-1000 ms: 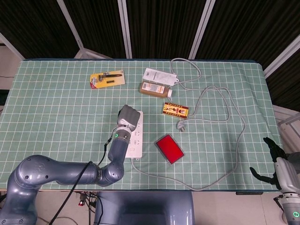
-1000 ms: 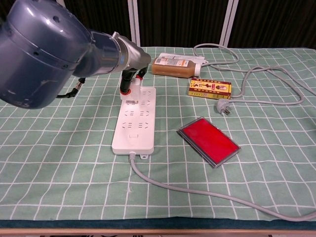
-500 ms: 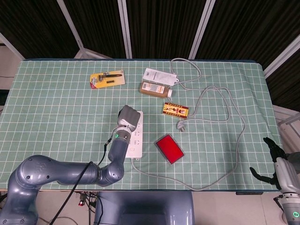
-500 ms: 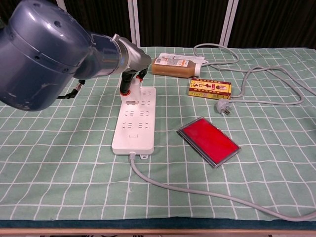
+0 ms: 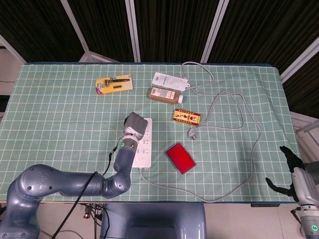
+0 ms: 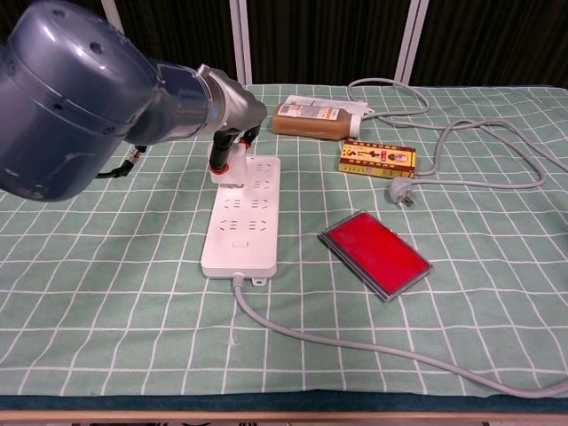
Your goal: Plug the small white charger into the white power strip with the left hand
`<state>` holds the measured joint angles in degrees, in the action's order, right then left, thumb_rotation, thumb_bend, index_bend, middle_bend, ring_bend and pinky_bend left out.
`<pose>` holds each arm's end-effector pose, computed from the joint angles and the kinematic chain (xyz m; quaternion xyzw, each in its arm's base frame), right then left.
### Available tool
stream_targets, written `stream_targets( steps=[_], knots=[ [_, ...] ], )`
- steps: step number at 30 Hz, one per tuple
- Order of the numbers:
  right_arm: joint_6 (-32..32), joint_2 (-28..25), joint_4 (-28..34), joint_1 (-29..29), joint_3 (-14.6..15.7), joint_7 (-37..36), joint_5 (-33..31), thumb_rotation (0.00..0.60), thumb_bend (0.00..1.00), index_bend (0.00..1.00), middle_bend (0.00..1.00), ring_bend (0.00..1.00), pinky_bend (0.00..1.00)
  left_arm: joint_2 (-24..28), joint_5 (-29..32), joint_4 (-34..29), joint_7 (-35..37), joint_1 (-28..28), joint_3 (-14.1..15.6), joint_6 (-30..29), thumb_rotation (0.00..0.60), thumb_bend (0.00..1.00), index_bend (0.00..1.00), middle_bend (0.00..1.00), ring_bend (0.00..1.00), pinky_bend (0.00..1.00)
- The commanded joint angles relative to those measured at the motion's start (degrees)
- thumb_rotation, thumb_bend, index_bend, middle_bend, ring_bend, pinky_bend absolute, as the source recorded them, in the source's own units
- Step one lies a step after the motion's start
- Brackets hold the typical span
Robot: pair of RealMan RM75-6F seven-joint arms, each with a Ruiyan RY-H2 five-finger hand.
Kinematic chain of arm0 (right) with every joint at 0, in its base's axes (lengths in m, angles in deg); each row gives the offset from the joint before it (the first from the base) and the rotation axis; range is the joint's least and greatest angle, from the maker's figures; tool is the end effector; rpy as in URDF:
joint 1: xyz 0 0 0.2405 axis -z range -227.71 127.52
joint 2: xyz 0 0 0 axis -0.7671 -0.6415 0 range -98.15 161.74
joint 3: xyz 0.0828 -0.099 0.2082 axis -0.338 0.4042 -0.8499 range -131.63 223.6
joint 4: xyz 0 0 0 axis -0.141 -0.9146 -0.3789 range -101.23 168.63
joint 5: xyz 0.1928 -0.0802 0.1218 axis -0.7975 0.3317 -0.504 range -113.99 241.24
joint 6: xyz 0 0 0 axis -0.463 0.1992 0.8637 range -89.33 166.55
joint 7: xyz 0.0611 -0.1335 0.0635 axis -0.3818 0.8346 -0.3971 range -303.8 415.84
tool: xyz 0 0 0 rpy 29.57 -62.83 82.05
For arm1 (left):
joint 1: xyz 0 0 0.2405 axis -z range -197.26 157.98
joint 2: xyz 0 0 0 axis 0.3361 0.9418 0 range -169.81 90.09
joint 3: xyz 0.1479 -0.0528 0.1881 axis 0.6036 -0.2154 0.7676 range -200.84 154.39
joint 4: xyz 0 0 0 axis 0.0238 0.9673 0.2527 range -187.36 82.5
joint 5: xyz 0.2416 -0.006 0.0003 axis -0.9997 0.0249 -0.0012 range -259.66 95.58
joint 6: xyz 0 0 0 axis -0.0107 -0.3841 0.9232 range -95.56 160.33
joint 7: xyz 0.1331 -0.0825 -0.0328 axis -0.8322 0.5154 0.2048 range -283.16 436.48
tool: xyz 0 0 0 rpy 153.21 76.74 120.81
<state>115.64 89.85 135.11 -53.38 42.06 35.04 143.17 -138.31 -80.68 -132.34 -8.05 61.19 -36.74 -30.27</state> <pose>-0.3155 -0.1903 0.1295 0.4740 -0.5668 0.4441 0.5067 -0.0002 0.3996 -0.0994 -0.8237 -0.1919 -0.0655 0.5296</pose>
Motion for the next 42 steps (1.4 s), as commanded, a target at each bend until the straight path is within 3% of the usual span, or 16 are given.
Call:
stream_targets(
  steps=[1,29,42],
  knots=[
    [0.0,0.0,0.01,0.0,0.0,0.01,0.0,0.6,0.34,0.0,0.0,0.0,0.0,-0.06,0.0,0.05,0.06,0.03,-0.01,0.02,0.6,0.71,0.65,0.74,0.89,0.95],
    [-0.29,-0.11,0.14,-0.01,-0.07,-0.29,-0.26,0.6,0.34,0.0,0.0,0.0,0.0,-3.73,-0.63,4.21,-1.31,0.88,1.68,1.98,0.6,0.71,0.65,0.75,0.89,0.95],
    [-0.36,-0.19,0.19,0.0,-0.05,-0.58,-0.21,0.6,0.34,0.0,0.0,0.0,0.0,-4.1,-4.11,3.96,-5.58,2.51,4.82,1.57,0.6,0.71,0.65,0.75,0.89,0.95]
  ],
)
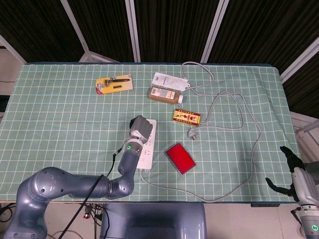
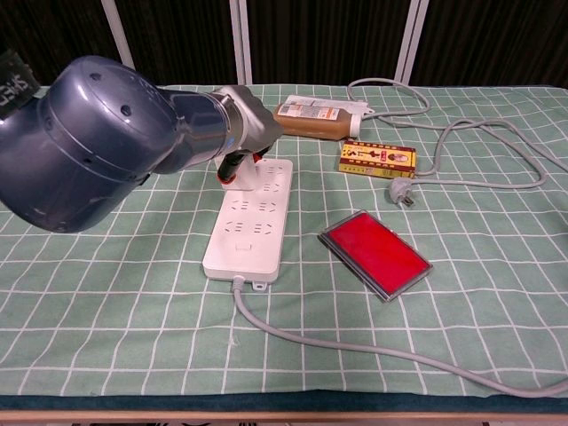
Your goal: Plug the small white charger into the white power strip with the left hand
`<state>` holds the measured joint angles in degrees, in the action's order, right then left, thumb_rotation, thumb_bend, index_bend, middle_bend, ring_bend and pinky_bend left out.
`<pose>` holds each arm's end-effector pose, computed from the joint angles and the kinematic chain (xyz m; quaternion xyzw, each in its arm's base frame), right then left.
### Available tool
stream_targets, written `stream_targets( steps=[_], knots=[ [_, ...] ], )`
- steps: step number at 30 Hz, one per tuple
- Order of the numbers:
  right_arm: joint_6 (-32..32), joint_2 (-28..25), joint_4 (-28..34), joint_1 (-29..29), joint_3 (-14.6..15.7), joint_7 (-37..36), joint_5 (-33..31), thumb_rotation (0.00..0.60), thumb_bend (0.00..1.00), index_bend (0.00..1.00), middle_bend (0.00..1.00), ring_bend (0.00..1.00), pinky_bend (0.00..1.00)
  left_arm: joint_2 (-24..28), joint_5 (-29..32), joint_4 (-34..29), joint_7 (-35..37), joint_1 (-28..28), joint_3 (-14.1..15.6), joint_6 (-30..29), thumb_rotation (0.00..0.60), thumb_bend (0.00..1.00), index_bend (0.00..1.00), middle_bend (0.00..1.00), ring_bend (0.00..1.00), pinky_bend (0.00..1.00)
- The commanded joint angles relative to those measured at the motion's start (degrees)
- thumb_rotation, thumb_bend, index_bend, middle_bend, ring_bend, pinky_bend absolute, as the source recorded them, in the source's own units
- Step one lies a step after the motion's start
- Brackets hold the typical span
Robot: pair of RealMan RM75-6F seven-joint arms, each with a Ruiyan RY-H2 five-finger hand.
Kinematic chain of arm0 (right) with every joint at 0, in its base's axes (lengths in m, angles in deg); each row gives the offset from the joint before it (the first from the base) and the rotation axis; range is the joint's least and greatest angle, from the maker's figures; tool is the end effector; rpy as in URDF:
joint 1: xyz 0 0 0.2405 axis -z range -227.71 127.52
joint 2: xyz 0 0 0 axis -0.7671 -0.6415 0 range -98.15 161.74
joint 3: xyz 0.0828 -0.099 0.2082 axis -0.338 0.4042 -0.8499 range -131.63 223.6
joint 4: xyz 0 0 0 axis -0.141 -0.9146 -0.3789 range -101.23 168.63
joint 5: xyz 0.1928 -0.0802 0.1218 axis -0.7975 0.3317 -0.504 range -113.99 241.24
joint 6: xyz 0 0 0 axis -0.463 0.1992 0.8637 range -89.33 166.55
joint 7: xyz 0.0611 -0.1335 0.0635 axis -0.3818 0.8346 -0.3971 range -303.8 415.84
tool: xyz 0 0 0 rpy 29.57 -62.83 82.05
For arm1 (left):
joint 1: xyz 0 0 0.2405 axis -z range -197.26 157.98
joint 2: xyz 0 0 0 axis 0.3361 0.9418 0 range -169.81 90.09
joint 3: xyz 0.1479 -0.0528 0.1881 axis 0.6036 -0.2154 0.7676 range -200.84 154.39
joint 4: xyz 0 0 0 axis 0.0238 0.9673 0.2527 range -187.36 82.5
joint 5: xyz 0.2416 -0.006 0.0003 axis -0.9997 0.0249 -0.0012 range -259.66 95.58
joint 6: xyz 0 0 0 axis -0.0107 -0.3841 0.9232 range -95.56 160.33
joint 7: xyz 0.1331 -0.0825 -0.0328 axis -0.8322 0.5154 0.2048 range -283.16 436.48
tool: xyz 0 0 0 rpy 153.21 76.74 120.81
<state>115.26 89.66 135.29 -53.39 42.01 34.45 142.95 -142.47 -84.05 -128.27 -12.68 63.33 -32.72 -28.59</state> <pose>-0.3158 -0.1904 0.1295 0.4705 -0.5716 0.4445 0.5042 0.0024 0.3918 -0.1239 -0.8466 -0.0992 -0.0394 0.5215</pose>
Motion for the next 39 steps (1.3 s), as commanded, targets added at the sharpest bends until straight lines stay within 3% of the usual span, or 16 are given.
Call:
stream_targets(
  steps=[1,9,19,20,23,24,28,33,39],
  knots=[
    [0.02,0.0,0.02,0.01,0.0,0.01,0.01,0.6,0.34,0.0,0.0,0.0,0.0,0.08,-0.95,-0.14,-1.3,0.46,1.1,-0.11,0.6,0.71,0.65,0.75,0.89,0.95],
    [-0.1,-0.08,0.14,0.0,-0.03,-0.17,-0.14,0.6,0.34,0.0,0.0,0.0,0.0,-0.54,-2.55,0.06,-4.06,0.94,3.88,0.46,0.6,0.71,0.65,0.75,0.89,0.95],
    [-0.12,-0.09,0.07,0.01,-0.01,-0.27,-0.07,0.6,0.34,0.0,0.0,0.0,0.0,-1.95,-3.74,0.94,-4.36,1.03,4.62,1.23,0.6,0.69,0.65,0.74,0.89,0.95],
    [-0.09,-0.1,0.07,0.02,-0.02,-0.28,-0.07,0.6,0.34,0.0,0.0,0.0,0.0,-2.02,-4.07,1.06,-4.33,1.03,4.72,1.18,0.6,0.67,0.64,0.73,0.89,0.95],
    [-0.07,-0.11,0.07,0.03,-0.01,-0.27,-0.03,0.6,0.34,0.0,0.0,0.0,0.0,-1.81,-5.18,1.14,-4.07,0.96,4.94,0.97,0.6,0.44,0.52,0.61,0.89,0.95],
    [-0.06,-0.12,0.07,0.04,0.0,-0.26,-0.04,0.6,0.34,0.0,0.0,0.0,0.0,-1.54,-5.56,1.05,-3.93,0.91,4.94,0.79,0.6,0.32,0.44,0.53,0.89,0.95],
    [0.0,-0.1,0.08,0.06,0.01,-0.22,0.02,0.6,0.34,0.0,0.0,0.0,0.0,-0.13,-6.56,0.39,-3.4,0.65,4.78,-0.16,0.6,0.08,0.17,0.3,0.89,0.94],
    [0.19,-0.07,0.06,0.12,0.0,-0.1,0.13,0.6,0.34,0.0,0.0,0.0,0.0,1.67,-7.67,-0.7,-2.36,0.04,4.5,-1.27,0.6,0.0,0.02,0.16,0.89,0.93],
    [0.4,-0.05,0.03,0.21,0.03,0.09,0.22,0.6,0.34,0.0,0.0,0.0,0.0,3.95,-8.81,-2.45,0.52,-1.47,3.82,-1.87,0.6,0.0,0.0,0.12,0.89,0.91]
  ],
)
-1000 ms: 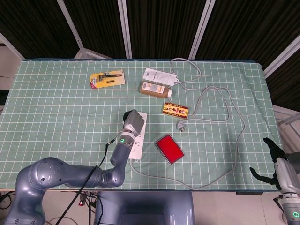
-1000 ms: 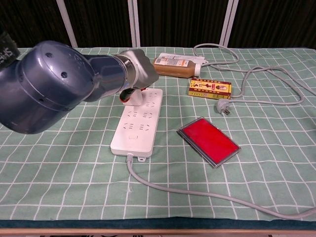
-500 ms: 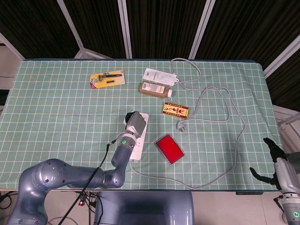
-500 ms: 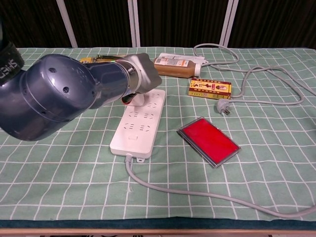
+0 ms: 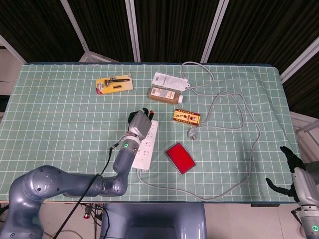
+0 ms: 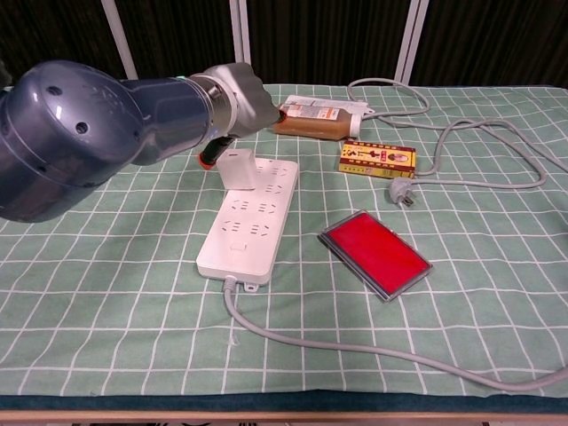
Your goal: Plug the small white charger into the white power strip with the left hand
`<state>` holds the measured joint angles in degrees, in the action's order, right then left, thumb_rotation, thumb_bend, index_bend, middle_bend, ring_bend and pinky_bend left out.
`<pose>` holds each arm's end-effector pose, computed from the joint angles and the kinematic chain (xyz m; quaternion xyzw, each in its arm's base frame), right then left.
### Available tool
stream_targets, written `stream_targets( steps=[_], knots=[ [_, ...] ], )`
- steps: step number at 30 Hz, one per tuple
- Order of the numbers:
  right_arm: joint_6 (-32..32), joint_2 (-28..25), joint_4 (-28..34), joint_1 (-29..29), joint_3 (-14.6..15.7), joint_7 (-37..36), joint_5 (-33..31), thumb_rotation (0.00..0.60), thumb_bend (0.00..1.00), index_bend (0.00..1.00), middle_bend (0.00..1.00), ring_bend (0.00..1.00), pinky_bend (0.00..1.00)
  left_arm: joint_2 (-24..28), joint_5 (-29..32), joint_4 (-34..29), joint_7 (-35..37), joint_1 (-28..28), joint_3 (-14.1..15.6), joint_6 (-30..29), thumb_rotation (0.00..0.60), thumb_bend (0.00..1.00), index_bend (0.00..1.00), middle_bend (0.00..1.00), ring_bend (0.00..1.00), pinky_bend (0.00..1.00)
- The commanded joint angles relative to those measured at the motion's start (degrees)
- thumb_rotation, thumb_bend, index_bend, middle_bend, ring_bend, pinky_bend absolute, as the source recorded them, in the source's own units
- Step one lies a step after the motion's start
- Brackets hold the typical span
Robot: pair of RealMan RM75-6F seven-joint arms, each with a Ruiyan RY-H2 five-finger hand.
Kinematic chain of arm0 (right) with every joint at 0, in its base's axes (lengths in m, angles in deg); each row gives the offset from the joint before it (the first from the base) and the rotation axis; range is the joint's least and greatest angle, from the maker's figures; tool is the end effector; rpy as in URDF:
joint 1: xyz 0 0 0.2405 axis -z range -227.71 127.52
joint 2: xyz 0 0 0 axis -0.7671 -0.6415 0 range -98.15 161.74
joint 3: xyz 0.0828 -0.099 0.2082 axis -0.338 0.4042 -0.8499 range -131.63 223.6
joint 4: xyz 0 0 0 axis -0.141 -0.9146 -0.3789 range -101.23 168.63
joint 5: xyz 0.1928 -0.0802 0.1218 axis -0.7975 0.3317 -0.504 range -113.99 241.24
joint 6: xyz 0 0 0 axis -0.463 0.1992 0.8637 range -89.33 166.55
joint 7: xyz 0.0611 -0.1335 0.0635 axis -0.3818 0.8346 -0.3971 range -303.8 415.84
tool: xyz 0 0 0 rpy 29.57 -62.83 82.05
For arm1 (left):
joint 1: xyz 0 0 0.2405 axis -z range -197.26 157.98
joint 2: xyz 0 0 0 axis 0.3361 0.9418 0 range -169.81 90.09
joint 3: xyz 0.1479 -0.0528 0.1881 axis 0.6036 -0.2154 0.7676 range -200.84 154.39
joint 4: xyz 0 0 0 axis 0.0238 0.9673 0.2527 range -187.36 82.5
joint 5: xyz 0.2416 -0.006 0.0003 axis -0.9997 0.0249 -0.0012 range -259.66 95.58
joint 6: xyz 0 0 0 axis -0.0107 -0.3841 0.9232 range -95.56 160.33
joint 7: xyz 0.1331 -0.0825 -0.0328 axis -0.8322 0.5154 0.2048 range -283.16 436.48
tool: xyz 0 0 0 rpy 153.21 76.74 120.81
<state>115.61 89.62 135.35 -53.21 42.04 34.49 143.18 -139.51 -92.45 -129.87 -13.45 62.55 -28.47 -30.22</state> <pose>-0.3154 -0.1894 0.1302 0.4706 -0.5698 0.4459 0.5050 -0.0036 0.4010 -0.1049 -0.8365 -0.0083 -0.0411 0.5463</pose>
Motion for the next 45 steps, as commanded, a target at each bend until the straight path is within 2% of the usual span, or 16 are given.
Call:
stream_targets(
  steps=[1,2,4,5,6,9,12,15,18,22,25,32,45],
  knots=[
    [0.08,-0.01,-0.03,0.04,-0.01,0.05,0.0,0.6,0.34,0.0,0.0,0.0,0.0,1.65,-0.92,-1.46,2.63,-1.18,-0.85,-0.14,0.6,0.0,0.02,0.14,0.89,0.91],
    [0.13,-0.02,-0.03,0.05,-0.02,0.06,0.0,0.6,0.34,0.0,0.0,0.0,0.0,2.44,-1.46,-2.24,5.03,-1.98,-1.84,0.0,0.6,0.0,0.04,0.17,0.89,0.91],
    [0.18,0.01,-0.05,0.06,-0.04,0.13,-0.01,0.6,0.34,0.0,0.0,0.0,0.0,3.83,-2.2,-3.92,10.66,-3.8,-4.33,0.56,0.6,0.03,0.16,0.3,0.88,0.92],
    [0.16,0.04,-0.05,0.06,-0.02,0.19,0.0,0.6,0.34,0.0,0.0,0.0,0.0,4.69,-2.83,-5.17,15.04,-5.2,-6.25,1.09,0.6,0.05,0.22,0.36,0.88,0.92],
    [0.12,0.05,-0.08,0.05,0.0,0.25,0.0,0.6,0.34,0.0,0.0,0.0,0.0,5.51,-3.59,-6.56,20.59,-6.96,-8.76,1.71,0.6,0.09,0.32,0.48,0.88,0.93],
    [0.06,0.13,-0.09,0.02,0.06,0.53,0.02,0.6,0.34,0.0,0.0,0.0,0.0,6.77,-9.99,-9.37,36.62,-12.42,-13.9,2.67,0.6,0.16,0.5,0.69,0.89,0.96],
    [0.08,0.17,-0.07,0.03,0.09,0.75,0.02,0.6,0.34,0.0,0.0,0.0,0.0,6.58,-15.99,-10.65,48.21,-16.62,-16.25,2.33,0.6,0.2,0.65,0.85,0.94,0.99],
    [0.06,0.16,-0.05,0.05,0.13,0.79,0.01,0.6,0.34,0.0,0.0,0.0,0.0,5.77,-18.56,-11.83,58.45,-20.24,-18.49,2.49,0.6,0.22,0.75,0.95,0.99,1.0],
    [0.04,0.13,0.05,0.03,0.12,0.89,0.01,0.6,0.34,0.0,0.0,0.0,0.0,5.38,-17.48,-12.56,63.88,-22.17,-19.84,3.55,0.6,0.22,0.8,0.99,1.0,1.0],
    [0.02,0.17,-0.03,0.04,0.13,0.91,-0.04,0.6,0.34,0.0,0.0,0.0,0.0,5.53,-13.02,-12.9,70.05,-24.19,-21.66,7.17,0.6,0.23,0.84,1.0,1.0,1.0],
    [-0.06,0.16,-0.03,0.01,0.15,0.94,-0.05,0.6,0.34,0.0,0.0,0.0,0.0,5.78,-11.5,-11.72,72.41,-24.91,-21.66,9.57,0.6,0.22,0.85,1.0,1.0,1.0],
    [-0.28,0.14,0.02,-0.03,0.23,1.0,-0.1,0.6,0.34,0.0,0.0,0.0,0.0,5.88,-12.37,-7.85,81.21,-27.22,-22.07,19.42,0.6,0.23,0.86,1.0,1.0,1.0],
    [-0.54,0.12,0.17,-0.15,0.09,1.06,-0.49,0.6,0.34,0.0,0.0,0.0,0.0,2.86,-17.74,-0.56,87.33,-25.89,-21.36,24.42,0.6,0.23,0.86,1.0,1.0,1.0]
  ],
)
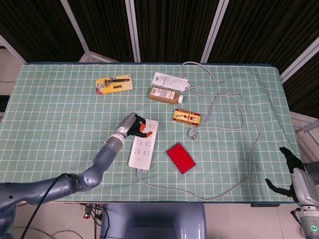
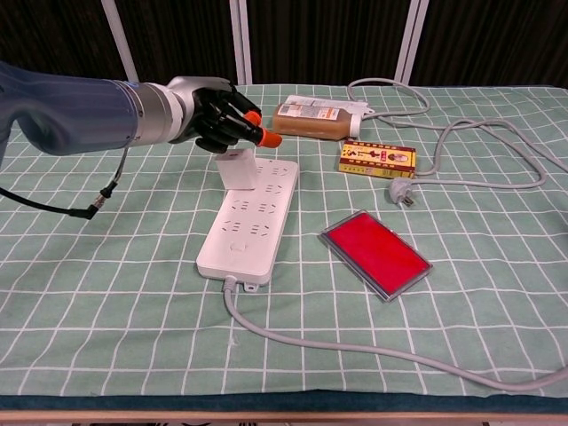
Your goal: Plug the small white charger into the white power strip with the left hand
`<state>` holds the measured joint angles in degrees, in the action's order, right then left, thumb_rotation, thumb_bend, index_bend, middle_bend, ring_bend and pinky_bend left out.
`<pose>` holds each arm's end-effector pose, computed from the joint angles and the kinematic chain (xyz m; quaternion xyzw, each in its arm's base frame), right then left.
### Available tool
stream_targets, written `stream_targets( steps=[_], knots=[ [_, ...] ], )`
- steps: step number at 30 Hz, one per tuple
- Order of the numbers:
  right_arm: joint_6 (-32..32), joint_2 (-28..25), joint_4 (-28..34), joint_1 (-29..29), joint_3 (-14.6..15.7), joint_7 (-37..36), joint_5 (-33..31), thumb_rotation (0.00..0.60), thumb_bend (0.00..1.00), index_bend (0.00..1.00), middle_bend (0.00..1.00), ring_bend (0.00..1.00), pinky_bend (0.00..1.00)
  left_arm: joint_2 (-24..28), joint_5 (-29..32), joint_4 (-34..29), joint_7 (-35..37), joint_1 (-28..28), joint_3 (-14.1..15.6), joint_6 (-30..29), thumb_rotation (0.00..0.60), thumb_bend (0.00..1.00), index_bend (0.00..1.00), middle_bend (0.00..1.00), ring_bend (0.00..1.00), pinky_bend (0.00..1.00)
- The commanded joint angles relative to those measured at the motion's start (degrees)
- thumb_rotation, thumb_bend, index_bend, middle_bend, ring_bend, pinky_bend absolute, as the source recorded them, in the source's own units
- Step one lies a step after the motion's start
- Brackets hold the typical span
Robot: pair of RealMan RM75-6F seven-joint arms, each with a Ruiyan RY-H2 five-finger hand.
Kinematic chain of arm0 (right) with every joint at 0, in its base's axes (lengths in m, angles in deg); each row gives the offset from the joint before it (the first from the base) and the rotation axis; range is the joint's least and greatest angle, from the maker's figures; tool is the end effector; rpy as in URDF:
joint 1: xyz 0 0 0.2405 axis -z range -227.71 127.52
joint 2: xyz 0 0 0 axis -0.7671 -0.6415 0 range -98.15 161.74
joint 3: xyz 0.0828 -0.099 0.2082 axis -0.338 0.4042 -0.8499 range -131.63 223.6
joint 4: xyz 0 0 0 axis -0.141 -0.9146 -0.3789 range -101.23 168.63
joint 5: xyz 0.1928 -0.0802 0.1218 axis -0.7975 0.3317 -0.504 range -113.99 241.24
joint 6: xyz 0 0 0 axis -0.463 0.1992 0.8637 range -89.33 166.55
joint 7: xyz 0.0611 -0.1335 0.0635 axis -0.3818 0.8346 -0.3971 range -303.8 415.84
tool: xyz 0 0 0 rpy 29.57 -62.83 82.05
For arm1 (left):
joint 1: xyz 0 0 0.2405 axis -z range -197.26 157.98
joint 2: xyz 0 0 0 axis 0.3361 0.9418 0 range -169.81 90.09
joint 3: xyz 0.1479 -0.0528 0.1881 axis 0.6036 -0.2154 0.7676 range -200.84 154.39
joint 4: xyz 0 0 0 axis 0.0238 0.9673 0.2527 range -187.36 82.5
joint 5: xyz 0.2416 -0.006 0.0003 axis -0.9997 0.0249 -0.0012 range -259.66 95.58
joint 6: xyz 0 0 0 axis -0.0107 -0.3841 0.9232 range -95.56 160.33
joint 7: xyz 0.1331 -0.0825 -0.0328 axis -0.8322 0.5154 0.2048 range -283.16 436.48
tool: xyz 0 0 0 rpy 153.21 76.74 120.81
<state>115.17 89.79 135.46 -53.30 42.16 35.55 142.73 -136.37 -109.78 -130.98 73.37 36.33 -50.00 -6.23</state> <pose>-0.3160 -0.1890 0.1280 0.4735 -0.5708 0.4384 0.5077 -0.0448 0.4158 -0.0877 -0.5301 -0.6960 -0.4176 0.2452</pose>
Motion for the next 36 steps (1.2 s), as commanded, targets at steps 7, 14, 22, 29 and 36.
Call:
stream_targets(
  steps=[7,14,22,29,36],
  knots=[
    [-0.22,-0.08,0.03,-0.03,0.01,-0.1,-0.15,0.6,0.34,0.0,0.0,0.0,0.0,-1.31,-1.57,2.55,2.32,1.76,0.48,1.88,0.6,0.23,0.86,1.0,1.0,1.0],
    [-0.23,-0.14,0.06,0.01,0.03,-0.16,-0.18,0.6,0.34,0.0,0.0,0.0,0.0,-2.2,-2.04,3.89,3.26,2.65,1.82,2.59,0.6,0.22,0.86,1.0,1.0,1.0],
    [-0.12,-0.11,0.08,0.06,0.03,-0.13,-0.11,0.6,0.34,0.0,0.0,0.0,0.0,-3.09,-2.97,5.19,3.82,2.95,3.38,2.07,0.6,0.23,0.85,1.0,1.0,1.0],
    [-0.15,-0.14,0.15,0.05,0.01,-0.1,-0.15,0.6,0.34,0.0,0.0,0.0,0.0,-4.26,-3.64,6.5,3.86,3.55,4.6,2.49,0.6,0.22,0.85,1.0,1.0,1.0],
    [-0.17,-0.16,0.11,0.07,0.0,-0.25,-0.19,0.6,0.34,0.0,0.0,0.0,0.0,-5.0,-4.52,7.18,3.83,3.69,5.86,2.89,0.6,0.23,0.85,1.0,1.0,1.0]
  ],
)
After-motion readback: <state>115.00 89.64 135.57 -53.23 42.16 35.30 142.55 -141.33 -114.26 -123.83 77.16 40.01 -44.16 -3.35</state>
